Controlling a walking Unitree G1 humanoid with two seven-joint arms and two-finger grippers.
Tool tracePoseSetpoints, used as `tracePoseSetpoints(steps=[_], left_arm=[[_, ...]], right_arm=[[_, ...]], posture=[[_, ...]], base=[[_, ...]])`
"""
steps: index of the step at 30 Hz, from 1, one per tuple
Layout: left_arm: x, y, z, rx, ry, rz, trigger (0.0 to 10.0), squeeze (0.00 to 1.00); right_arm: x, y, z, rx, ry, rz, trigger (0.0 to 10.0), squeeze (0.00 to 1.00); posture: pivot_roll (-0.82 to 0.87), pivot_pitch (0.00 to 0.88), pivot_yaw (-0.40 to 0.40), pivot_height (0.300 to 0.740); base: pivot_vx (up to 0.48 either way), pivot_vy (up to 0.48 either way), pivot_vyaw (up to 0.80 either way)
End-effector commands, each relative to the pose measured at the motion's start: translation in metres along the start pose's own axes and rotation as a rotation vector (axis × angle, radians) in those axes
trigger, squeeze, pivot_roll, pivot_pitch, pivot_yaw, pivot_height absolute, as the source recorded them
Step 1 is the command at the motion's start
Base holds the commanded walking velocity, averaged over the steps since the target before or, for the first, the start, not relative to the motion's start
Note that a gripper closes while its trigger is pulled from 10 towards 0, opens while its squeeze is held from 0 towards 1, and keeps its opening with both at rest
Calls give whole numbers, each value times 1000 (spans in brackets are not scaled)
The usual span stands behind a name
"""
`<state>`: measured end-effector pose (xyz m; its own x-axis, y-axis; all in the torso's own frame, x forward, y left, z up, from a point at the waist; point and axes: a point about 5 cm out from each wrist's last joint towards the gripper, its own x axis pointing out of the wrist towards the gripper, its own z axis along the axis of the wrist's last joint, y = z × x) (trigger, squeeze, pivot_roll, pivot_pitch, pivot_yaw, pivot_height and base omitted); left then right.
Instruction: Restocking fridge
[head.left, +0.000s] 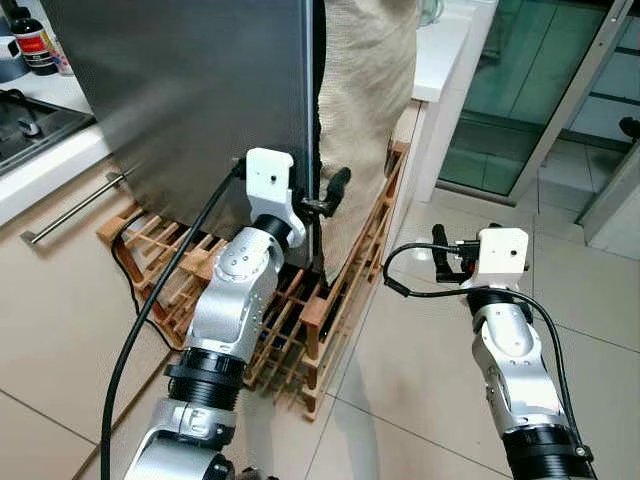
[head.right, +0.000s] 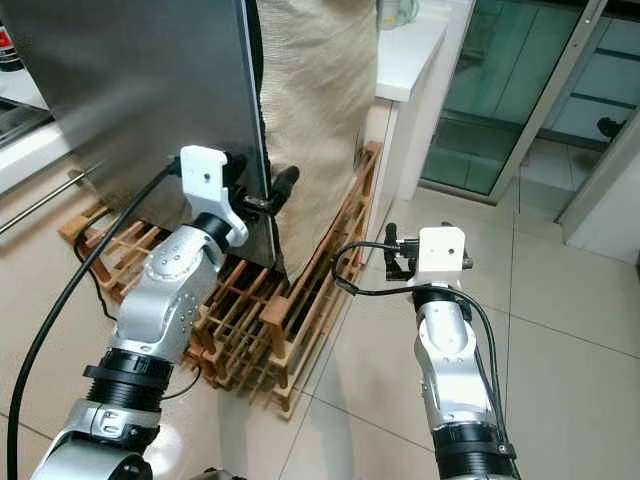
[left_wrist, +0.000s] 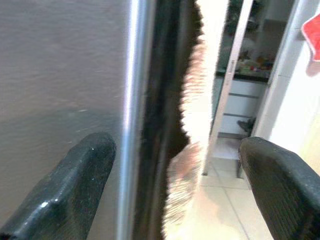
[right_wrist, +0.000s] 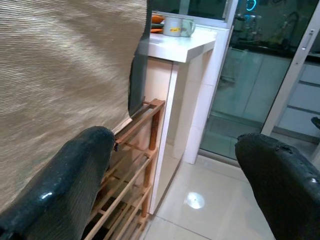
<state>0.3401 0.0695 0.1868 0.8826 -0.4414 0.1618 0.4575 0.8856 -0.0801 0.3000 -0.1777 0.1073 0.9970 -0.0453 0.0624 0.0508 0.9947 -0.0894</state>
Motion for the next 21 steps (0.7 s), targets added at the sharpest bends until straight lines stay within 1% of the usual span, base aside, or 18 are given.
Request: tracePoseSetpoints(steps=[1,2,4,5,9,11,13,14,16,17,19,20,21], left_arm=[[9,-5,6,17,-19,-9,10000,0],[9,-5,6,17,-19,-9,10000,0],[19,-7,8,18,-19,12,10000,0],[19,-7,8,18,-19,12,10000,0],[27,-10,8,20,-12,17,10000,0],[31,-7,7,30,-3,44,10000,0],[35,1,6,57,12,123,10000,0],[36,3,6,64,15,144,10000,0],[37,11,6,88,23,221,10000,0],[37,11,6,88,23,221,10000,0],[38,13,4,108,33,265,10000,0],[38,13,4,108,33,265,10000,0],[39,9,2,95,42,245,10000,0]], right_arm=[[0,-4,-2,3,7,-15,10000,0],[0,-4,-2,3,7,-15,10000,0],[1,-3,-2,5,9,-13,10000,0],[1,-3,-2,5,9,-13,10000,0],[1,0,-2,5,8,-7,10000,0],[1,-1,-2,6,9,-7,10000,0],[1,-1,-2,4,11,-8,10000,0],[1,-1,-2,4,11,-8,10000,0],[1,-2,-2,2,12,-10,10000,0],[1,-2,-2,2,12,-10,10000,0],[0,-3,-3,2,14,-12,10000,0],[0,-3,-3,2,14,-12,10000,0],[0,-3,-3,2,14,-12,10000,0]], posture=[[-125,0,-1,740],[-125,0,-1,740],[-127,0,-3,740],[-127,0,-3,740],[-131,0,-2,740],[-131,0,-2,740],[-136,0,-1,740],[-140,0,1,740],[-141,0,1,740],[-141,0,1,740],[-143,0,3,740],[-143,0,3,740],[-142,0,2,740]], base=[[0,0,0],[0,0,0],[0,0,0],[0,0,0],[0,0,0],[0,0,0],[0,0,0],[0,0,0],[0,0,0],[0,0,0],[0,0,0],[0,0,0],[0,0,0]])
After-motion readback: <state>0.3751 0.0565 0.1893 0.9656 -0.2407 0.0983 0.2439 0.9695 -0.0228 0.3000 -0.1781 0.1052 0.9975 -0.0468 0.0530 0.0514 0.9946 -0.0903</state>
